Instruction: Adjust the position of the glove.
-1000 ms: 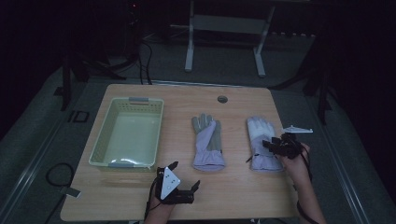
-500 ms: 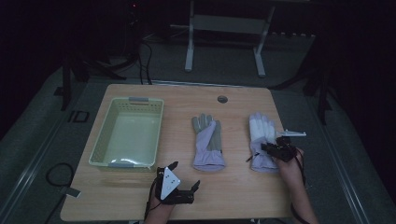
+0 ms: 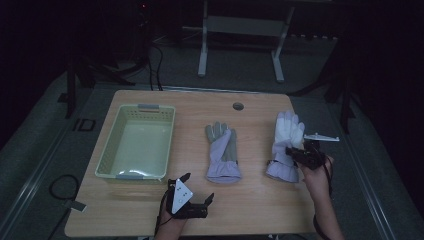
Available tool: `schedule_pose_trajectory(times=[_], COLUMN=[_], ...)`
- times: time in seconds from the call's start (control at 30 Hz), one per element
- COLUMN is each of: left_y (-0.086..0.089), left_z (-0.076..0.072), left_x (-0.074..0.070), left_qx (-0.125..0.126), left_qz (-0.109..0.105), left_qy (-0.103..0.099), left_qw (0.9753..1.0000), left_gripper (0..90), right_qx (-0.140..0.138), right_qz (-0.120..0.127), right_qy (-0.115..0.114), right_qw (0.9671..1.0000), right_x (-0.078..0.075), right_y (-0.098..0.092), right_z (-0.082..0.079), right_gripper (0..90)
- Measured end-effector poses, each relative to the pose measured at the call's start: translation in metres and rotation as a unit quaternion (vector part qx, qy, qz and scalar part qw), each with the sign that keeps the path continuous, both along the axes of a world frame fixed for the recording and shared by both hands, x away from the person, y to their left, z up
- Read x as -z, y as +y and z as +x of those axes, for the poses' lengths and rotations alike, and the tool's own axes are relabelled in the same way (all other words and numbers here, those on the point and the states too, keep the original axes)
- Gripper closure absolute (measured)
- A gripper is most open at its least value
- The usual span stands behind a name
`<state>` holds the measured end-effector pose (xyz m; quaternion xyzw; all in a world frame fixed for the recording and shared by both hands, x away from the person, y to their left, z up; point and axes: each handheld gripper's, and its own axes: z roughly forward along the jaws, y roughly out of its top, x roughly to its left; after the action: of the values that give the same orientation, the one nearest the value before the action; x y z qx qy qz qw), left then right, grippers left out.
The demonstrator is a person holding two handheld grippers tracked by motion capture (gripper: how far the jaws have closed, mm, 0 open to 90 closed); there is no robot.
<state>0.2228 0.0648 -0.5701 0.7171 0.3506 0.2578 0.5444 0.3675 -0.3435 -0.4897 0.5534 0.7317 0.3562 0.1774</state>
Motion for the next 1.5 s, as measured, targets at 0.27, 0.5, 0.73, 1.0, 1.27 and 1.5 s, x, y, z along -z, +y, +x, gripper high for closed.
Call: schedule_pose_trajectory(times=[0.27, 0.5, 0.73, 1.0, 1.27, 1.5], left_y=[0.000, 0.000, 0.000, 0.000, 0.000, 0.000], left_z=[0.000, 0.000, 0.000, 0.000, 0.000, 0.000], left_x=[0.000, 0.000, 0.000, 0.000, 0.000, 0.000], left_qx=[0.000, 0.001, 0.002, 0.003, 0.003, 0.003], left_qz=[-0.001, -0.002, -0.003, -0.002, 0.000, 0.001], left_qy=[0.000, 0.002, 0.001, 0.000, -0.001, -0.002], left_qw=[1.0000, 1.0000, 1.0000, 1.0000, 1.0000, 1.0000], left_gripper=[0.5, 0.4, 0.4, 0.4, 0.5, 0.5], right_qx=[-0.017, -0.038, -0.074, -0.103, -0.115, -0.101], right_qz=[0.013, 0.023, 0.029, 0.033, 0.019, -0.018], right_qy=[-0.018, -0.032, -0.034, -0.019, 0.004, 0.027], right_qw=[0.9996, 0.9985, 0.9962, 0.9939, 0.9931, 0.9944], right_x=[-0.034, -0.056, -0.072, -0.071, -0.056, -0.024], right_y=[0.020, 0.047, 0.095, 0.147, 0.179, 0.196], right_z=[-0.002, -0.007, -0.010, -0.013, -0.011, 0.003], right_gripper=[80.2, 80.2, 80.1, 80.1, 80.1, 80.0])
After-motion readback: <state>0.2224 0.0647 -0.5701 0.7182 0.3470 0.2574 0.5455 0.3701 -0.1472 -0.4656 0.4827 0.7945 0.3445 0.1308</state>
